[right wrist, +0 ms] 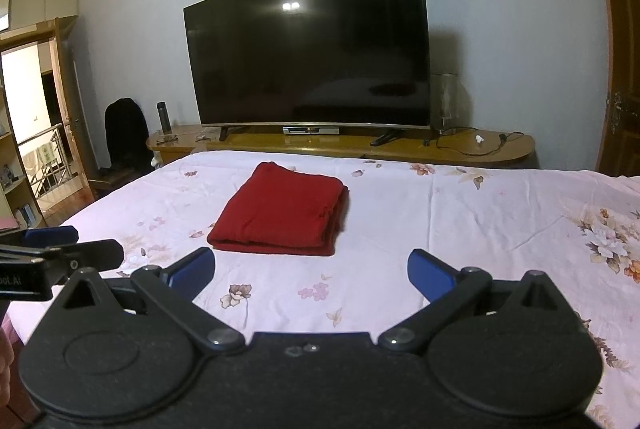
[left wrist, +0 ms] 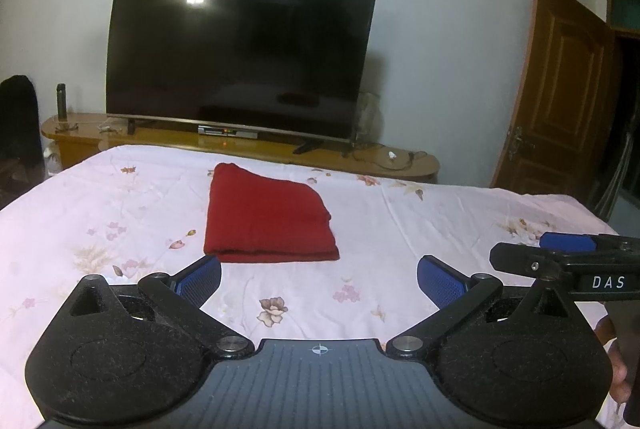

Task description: Fold small clothes

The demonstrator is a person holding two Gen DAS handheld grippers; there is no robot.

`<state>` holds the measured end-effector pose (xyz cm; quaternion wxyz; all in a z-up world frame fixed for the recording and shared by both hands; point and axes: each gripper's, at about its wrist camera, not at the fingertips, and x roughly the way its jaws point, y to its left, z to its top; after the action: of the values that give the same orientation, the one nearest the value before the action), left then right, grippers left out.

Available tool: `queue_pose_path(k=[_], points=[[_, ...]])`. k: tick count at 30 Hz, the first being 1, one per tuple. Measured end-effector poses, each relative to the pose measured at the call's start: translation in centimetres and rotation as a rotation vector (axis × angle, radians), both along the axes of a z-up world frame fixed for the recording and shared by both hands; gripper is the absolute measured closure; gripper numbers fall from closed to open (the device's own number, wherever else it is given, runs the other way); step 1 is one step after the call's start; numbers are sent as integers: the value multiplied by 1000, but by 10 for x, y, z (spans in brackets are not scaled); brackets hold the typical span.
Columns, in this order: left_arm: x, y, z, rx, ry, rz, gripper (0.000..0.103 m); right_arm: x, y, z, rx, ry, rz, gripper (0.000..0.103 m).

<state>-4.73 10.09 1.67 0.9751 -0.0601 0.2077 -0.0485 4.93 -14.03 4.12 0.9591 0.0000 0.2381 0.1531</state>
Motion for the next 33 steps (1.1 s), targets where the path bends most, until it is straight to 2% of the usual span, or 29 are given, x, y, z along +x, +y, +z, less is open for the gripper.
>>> queue_pose_path(k=[33], points=[[2,-2,0,13,0,-12,0,1,-3,-1,-5,1,-8,1]])
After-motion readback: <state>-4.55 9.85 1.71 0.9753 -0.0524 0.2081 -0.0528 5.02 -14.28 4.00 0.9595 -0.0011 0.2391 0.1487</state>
